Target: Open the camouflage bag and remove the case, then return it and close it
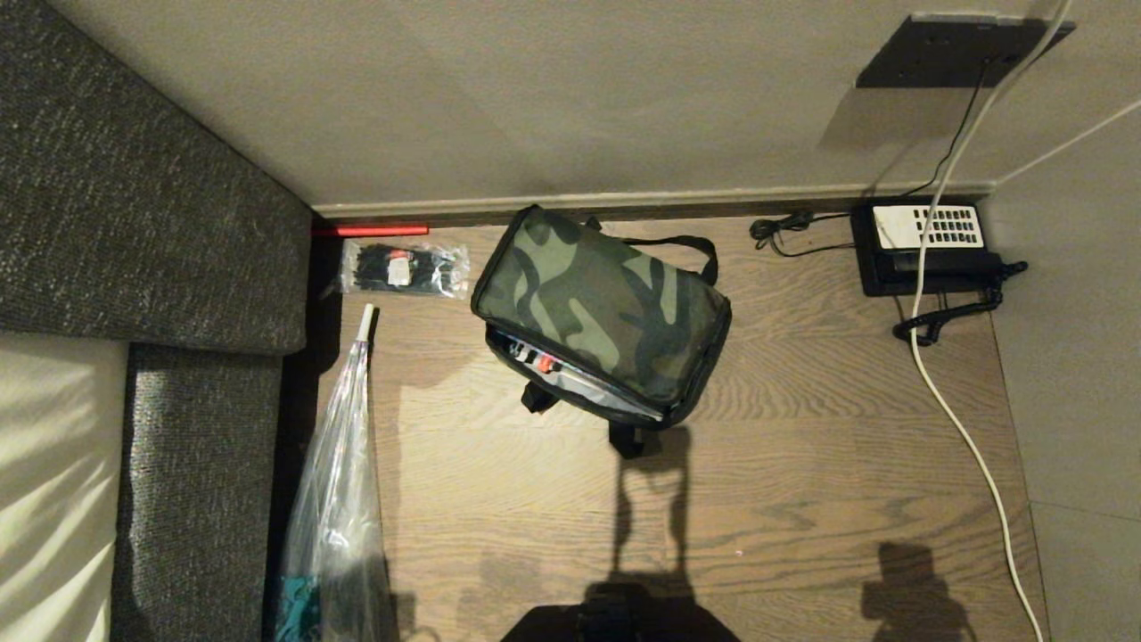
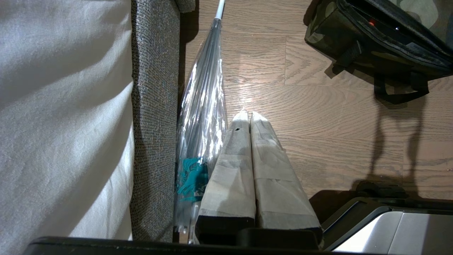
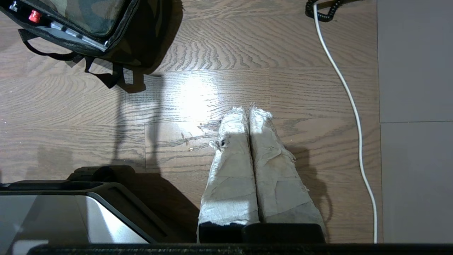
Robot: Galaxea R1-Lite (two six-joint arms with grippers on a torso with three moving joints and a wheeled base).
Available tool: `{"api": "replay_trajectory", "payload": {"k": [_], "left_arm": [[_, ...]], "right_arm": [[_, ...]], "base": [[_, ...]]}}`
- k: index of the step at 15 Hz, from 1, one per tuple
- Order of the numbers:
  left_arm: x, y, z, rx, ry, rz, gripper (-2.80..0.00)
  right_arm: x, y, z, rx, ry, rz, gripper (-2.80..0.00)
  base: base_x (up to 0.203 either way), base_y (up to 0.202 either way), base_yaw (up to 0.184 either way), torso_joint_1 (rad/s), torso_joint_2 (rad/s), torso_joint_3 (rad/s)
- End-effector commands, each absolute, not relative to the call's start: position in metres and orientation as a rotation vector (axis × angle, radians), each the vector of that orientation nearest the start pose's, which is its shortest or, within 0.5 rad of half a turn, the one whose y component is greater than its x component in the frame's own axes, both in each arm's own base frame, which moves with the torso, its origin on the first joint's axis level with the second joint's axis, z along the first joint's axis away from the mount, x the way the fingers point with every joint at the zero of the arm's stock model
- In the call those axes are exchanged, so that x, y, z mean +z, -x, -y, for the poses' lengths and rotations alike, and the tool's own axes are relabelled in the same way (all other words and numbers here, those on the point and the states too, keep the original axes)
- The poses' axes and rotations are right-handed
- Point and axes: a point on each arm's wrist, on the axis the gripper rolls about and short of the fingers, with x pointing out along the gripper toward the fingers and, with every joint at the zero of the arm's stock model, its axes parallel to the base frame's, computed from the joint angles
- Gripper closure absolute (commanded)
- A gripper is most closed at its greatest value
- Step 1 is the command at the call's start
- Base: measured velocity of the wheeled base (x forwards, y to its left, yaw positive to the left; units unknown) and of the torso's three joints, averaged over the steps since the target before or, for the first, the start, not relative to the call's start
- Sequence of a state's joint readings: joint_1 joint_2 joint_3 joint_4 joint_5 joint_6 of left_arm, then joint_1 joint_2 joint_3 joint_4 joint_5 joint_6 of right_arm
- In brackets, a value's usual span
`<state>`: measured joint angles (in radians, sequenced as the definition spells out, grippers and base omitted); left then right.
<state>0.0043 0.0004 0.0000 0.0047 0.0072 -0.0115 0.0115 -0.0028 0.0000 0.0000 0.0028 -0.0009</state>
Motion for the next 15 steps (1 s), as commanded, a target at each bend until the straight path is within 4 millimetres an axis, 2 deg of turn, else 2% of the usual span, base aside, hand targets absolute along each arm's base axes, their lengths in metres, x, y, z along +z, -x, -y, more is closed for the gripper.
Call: {"api": "replay_trajectory", "payload": {"k": [1, 7, 15], "left_arm": [[0.0741, 0.0227, -0.0001, 0.012, 0.012, -0.006, 0.00], [0.0741, 0.0227, -0.0001, 0.012, 0.012, -0.006, 0.00], [0.0741, 0.0227, -0.0001, 0.015, 0.018, -0.006, 0.00]], "right_arm": [[0.0754, 0.0229, 0.0002, 0.015, 0.002, 0.002, 0.00], [0.0756, 0.0230, 0.0002, 0.015, 0.002, 0.005, 0.00], [0.0754, 0.0230, 0.0002, 0.015, 0.002, 0.003, 0.00]], "base": [[0.000, 0.000, 0.000, 0.000, 0.00, 0.000], [0.000, 0.000, 0.000, 0.000, 0.00, 0.006], [0.000, 0.000, 0.000, 0.004, 0.00, 0.185]]}}
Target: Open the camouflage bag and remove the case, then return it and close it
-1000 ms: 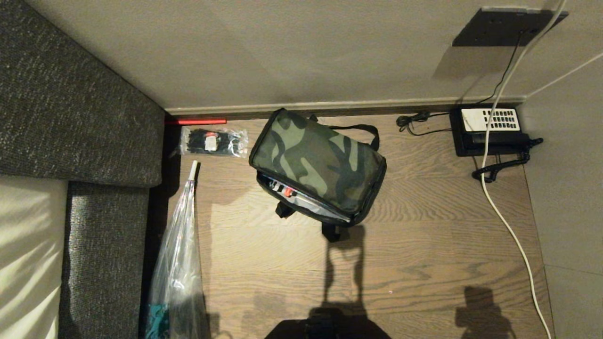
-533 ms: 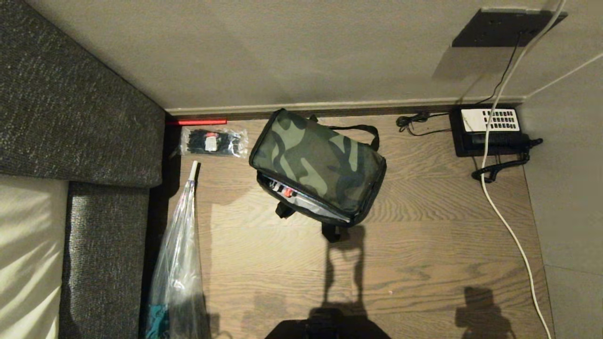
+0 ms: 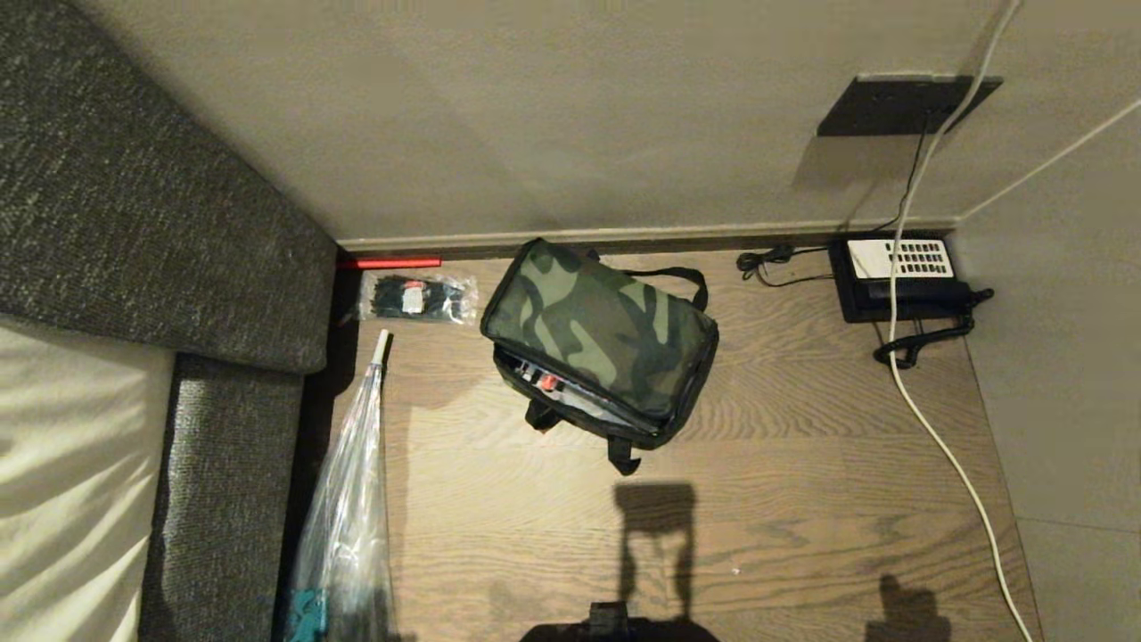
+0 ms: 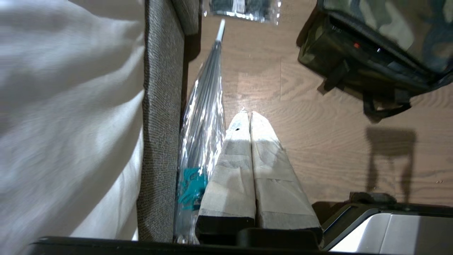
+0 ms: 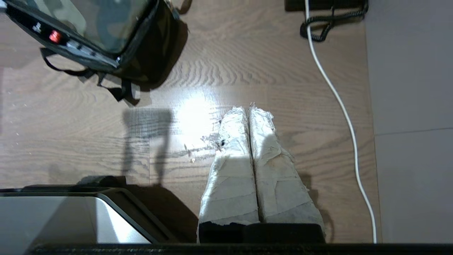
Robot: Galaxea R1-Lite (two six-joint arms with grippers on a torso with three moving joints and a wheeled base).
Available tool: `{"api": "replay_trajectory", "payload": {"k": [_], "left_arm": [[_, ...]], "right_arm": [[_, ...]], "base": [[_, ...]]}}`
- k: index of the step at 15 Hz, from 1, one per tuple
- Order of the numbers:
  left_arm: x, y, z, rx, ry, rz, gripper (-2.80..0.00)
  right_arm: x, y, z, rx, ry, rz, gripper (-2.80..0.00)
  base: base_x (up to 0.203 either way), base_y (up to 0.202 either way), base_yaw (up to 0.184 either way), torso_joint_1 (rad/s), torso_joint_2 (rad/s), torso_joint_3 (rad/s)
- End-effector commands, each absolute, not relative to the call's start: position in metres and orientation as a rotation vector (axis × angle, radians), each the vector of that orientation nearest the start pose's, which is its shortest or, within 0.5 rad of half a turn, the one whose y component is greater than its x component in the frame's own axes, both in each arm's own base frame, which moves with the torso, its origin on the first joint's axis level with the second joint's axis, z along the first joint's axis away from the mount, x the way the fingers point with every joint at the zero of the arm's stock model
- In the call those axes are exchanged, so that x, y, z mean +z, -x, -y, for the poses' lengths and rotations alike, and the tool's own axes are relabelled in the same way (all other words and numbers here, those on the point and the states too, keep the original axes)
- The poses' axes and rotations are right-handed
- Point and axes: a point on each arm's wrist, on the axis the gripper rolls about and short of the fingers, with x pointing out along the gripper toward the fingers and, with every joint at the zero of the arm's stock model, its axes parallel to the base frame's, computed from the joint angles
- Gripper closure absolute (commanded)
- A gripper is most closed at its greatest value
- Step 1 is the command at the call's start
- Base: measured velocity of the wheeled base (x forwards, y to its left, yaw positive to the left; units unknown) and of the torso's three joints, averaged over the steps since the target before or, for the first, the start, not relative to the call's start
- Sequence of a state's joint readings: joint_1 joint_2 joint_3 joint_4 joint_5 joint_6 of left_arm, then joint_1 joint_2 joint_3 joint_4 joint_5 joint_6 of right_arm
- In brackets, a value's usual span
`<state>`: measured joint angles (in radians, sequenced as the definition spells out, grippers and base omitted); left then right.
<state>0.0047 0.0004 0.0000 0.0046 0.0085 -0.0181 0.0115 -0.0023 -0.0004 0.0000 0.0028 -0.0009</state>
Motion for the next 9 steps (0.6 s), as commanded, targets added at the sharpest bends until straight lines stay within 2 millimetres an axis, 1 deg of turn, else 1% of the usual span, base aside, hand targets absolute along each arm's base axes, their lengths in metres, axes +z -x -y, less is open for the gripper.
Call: {"api": "replay_trajectory", "payload": {"k": [1, 9], "left_arm": [[0.0741, 0.0227, -0.0001, 0.014, 0.021, -0.006, 0.00], [0.0741, 0.0227, -0.0001, 0.014, 0.021, -0.006, 0.00]], "right_arm": [[0.0754, 0.0230, 0.0002, 0.015, 0.002, 0.003, 0.00], [0.0756, 0.0230, 0.0002, 0.016, 0.002, 0.003, 0.00]], "base": [[0.000, 0.000, 0.000, -0.002, 0.00, 0.204], [0.000, 0.000, 0.000, 0.002, 0.00, 0.202]]}}
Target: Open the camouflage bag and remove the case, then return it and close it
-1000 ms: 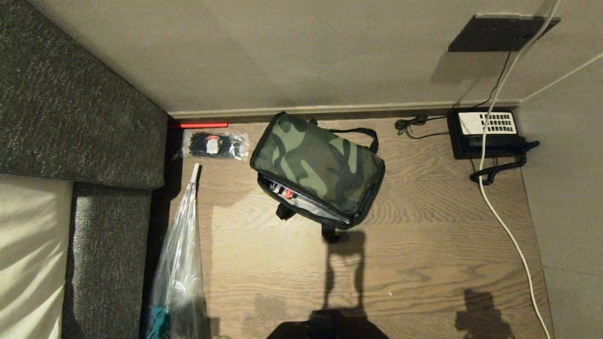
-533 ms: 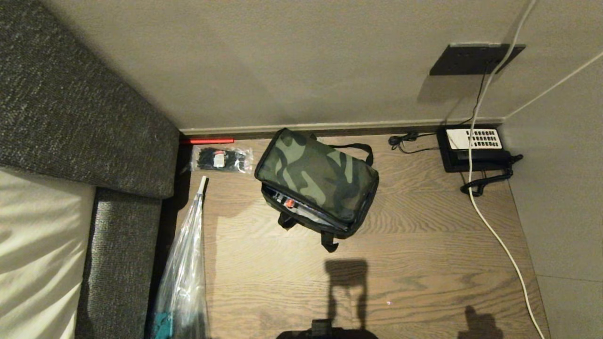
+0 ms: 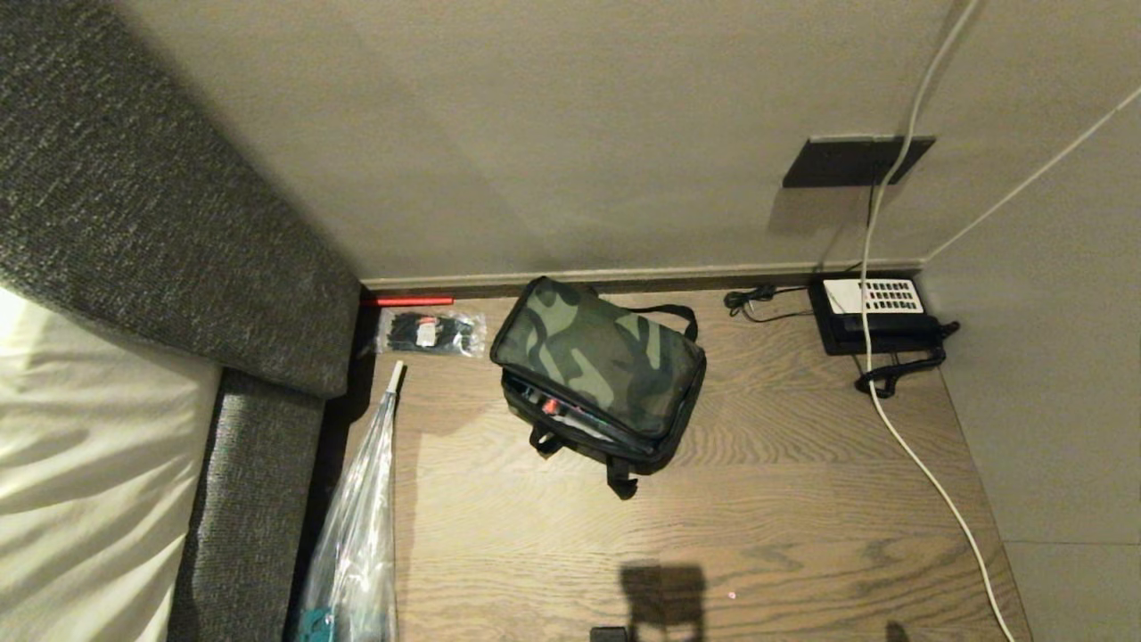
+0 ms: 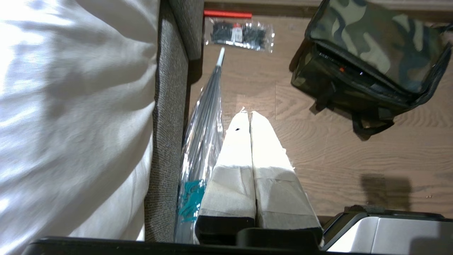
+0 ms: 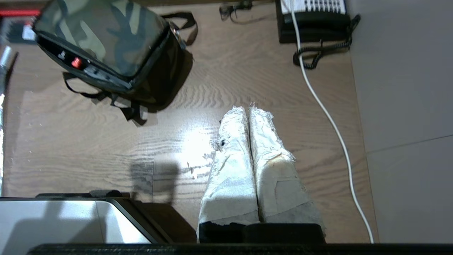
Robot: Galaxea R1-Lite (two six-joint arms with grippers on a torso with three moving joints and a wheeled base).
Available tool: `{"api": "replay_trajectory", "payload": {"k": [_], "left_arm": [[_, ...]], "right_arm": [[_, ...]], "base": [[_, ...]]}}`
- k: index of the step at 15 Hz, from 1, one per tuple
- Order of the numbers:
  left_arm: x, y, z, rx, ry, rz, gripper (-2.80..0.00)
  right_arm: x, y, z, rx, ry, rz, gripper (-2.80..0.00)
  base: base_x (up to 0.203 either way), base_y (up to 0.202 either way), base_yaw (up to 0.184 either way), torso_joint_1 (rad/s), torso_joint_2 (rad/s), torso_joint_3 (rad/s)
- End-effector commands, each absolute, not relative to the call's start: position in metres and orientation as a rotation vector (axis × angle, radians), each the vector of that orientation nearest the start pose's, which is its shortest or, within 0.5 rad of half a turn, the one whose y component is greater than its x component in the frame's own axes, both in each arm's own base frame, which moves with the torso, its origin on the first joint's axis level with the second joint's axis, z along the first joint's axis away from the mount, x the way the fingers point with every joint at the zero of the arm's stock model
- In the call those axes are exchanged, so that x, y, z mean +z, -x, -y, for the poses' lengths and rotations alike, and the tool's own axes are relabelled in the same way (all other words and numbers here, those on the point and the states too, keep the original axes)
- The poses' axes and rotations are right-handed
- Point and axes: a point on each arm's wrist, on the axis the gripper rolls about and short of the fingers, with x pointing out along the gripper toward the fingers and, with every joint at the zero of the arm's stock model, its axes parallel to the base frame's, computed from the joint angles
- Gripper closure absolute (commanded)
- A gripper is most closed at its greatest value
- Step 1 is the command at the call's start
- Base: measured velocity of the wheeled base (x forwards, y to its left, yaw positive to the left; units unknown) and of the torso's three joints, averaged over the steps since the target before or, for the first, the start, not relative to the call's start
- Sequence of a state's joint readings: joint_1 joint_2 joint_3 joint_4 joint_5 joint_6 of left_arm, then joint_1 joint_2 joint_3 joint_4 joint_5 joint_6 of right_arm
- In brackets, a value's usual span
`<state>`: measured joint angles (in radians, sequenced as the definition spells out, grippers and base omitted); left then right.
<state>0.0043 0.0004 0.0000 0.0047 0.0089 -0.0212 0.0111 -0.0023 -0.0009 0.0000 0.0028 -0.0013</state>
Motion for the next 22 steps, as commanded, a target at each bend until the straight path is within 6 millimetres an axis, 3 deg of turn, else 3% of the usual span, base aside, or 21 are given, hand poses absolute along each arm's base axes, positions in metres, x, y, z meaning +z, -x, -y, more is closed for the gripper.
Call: {"api": "replay_trajectory", "payload": {"k": [1, 22], "left_arm": [[0.0741, 0.0227, -0.0001, 0.014, 0.021, -0.006, 0.00], [0.0741, 0.0227, -0.0001, 0.014, 0.023, -0.006, 0.00]], "right_arm": [[0.0754, 0.0230, 0.0002, 0.017, 0.002, 0.003, 0.00], [0.0754, 0.0230, 0.0002, 0.015, 0.002, 0.003, 0.00]], "base": [[0.000, 0.000, 0.000, 0.007, 0.00, 0.207], [0.000, 0.000, 0.000, 0.002, 0.00, 0.203]]}}
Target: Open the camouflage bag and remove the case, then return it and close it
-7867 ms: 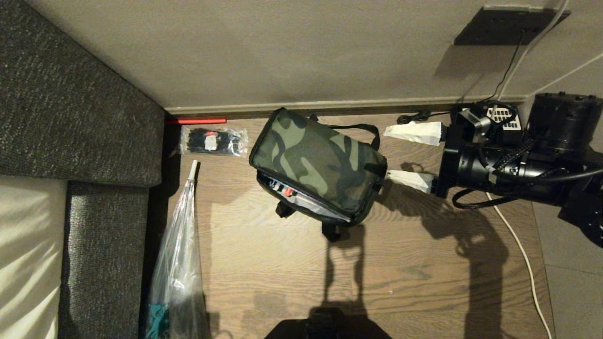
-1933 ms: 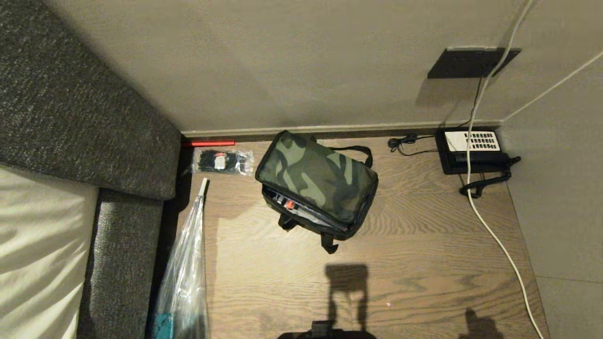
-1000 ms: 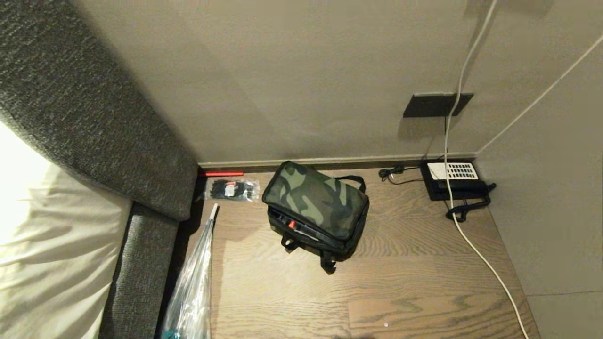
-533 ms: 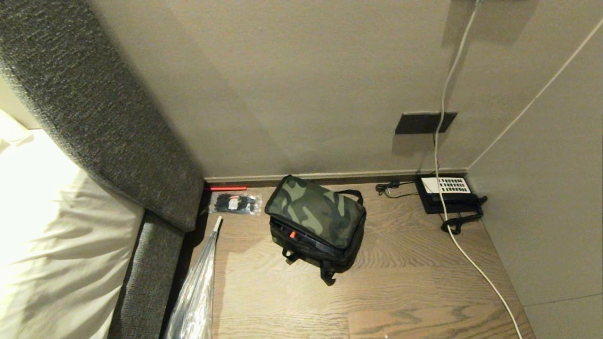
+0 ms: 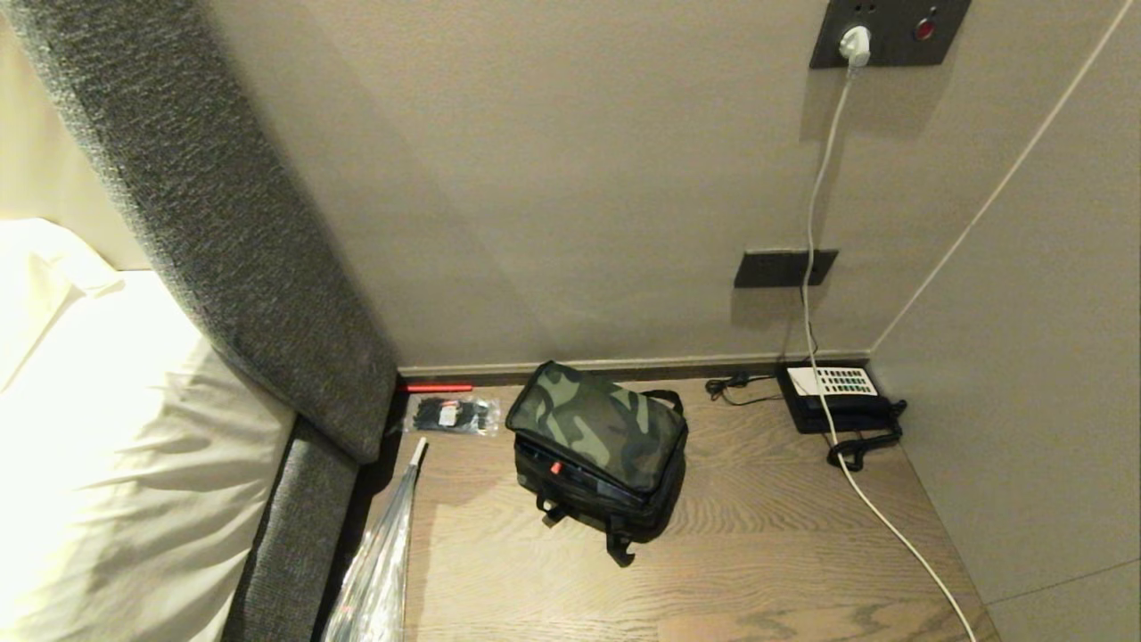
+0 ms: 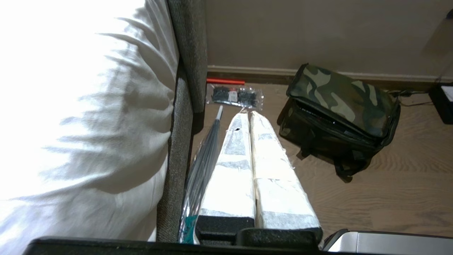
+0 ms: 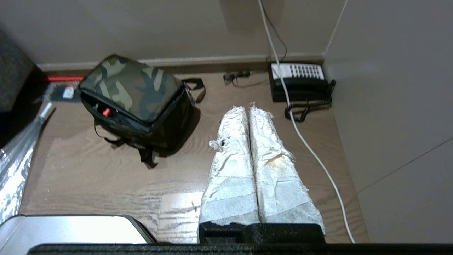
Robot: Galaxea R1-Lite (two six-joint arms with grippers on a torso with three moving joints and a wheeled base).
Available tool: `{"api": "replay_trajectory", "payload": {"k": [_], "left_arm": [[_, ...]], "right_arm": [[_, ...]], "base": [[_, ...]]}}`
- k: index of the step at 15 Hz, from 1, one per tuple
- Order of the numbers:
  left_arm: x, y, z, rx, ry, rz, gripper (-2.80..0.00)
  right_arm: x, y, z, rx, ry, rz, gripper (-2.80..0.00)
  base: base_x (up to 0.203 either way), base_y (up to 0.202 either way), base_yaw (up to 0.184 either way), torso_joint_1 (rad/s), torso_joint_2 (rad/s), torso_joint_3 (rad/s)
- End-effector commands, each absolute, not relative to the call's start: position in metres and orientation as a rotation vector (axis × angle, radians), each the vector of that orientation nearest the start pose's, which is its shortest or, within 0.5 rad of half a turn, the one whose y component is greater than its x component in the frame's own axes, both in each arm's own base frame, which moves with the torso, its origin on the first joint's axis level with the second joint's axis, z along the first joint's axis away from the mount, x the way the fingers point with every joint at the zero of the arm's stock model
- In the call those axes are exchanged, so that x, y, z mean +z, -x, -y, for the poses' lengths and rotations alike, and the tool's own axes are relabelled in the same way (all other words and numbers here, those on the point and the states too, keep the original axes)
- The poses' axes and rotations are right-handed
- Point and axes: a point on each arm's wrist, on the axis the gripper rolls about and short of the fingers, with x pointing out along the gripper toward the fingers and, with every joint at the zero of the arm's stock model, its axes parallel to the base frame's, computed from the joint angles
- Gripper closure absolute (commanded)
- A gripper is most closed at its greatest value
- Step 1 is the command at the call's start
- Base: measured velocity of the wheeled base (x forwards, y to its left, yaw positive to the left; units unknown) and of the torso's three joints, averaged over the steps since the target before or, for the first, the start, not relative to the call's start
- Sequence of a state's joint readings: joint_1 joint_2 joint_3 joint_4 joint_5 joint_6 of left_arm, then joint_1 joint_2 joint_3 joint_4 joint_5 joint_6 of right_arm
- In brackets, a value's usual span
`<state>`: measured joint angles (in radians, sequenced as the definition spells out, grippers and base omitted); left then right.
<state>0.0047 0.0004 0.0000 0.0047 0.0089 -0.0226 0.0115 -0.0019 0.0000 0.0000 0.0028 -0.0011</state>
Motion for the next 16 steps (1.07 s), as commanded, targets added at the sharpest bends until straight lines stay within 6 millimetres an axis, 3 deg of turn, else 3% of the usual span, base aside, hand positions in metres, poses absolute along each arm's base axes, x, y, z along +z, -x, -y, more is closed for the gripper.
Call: {"api": "replay_trajectory", "payload": {"k": [1, 16], "left_arm": [[0.0741, 0.0227, -0.0001, 0.014, 0.023, -0.006, 0.00], [0.0741, 0.0227, -0.0001, 0.015, 0.021, -0.006, 0.00]], "right_arm": [[0.0754, 0.0230, 0.0002, 0.015, 0.002, 0.003, 0.00], [0.0754, 0.0230, 0.0002, 0.017, 0.002, 0.003, 0.00]], "base": [[0.000, 0.000, 0.000, 0.002, 0.00, 0.202], [0.000, 0.000, 0.000, 0.002, 0.00, 0.204]]}}
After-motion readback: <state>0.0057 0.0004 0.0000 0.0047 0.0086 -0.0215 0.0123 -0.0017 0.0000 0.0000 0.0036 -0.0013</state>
